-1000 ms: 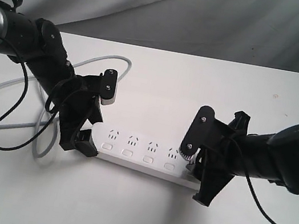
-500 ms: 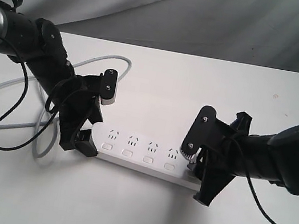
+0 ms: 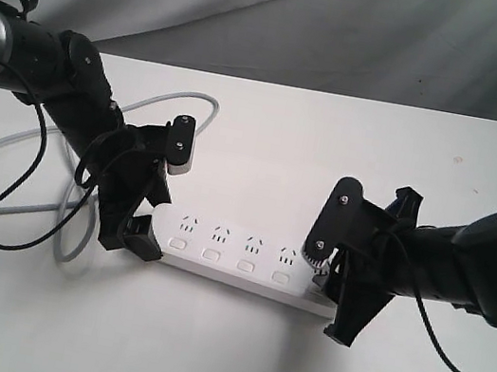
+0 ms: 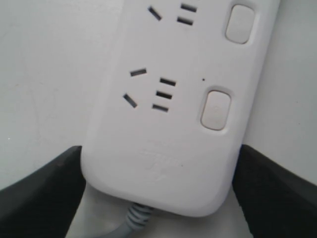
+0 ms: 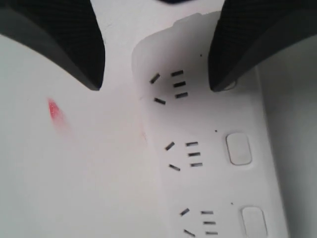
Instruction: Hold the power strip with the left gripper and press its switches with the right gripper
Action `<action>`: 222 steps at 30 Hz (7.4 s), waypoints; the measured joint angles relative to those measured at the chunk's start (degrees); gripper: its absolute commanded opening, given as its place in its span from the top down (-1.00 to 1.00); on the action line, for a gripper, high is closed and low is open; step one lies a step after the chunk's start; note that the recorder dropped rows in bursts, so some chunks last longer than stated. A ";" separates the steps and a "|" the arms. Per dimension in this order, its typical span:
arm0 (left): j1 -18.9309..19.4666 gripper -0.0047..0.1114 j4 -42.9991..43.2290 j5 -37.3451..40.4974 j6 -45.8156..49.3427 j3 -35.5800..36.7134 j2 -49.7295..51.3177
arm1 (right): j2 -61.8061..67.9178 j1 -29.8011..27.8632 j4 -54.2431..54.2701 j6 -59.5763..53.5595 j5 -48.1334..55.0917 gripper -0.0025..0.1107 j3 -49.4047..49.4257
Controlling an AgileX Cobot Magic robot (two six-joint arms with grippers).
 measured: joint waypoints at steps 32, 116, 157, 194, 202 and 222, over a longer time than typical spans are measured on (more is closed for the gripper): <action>0.00 -0.34 0.00 0.00 0.00 0.00 0.00 | 2.27 0.00 0.39 -0.77 1.72 -0.05 -0.50; -0.11 -0.34 -0.02 0.00 0.00 0.00 0.00 | -78.91 -22.61 6.48 12.77 10.54 0.96 15.32; -0.11 -0.34 -0.02 0.00 0.00 0.00 0.00 | -89.03 -23.71 -64.94 104.12 5.73 0.96 28.99; -0.11 -0.34 -0.02 0.00 -0.10 0.00 0.00 | -91.87 -23.71 -65.12 105.97 5.03 0.96 40.18; -0.11 -0.34 -0.40 0.00 -0.10 0.00 0.00 | -91.87 -23.71 -65.12 105.97 5.03 0.96 40.18; -0.11 -0.77 3.53 -0.22 -6.75 -0.58 -0.32 | -91.87 -23.71 -65.12 105.97 5.03 0.96 40.18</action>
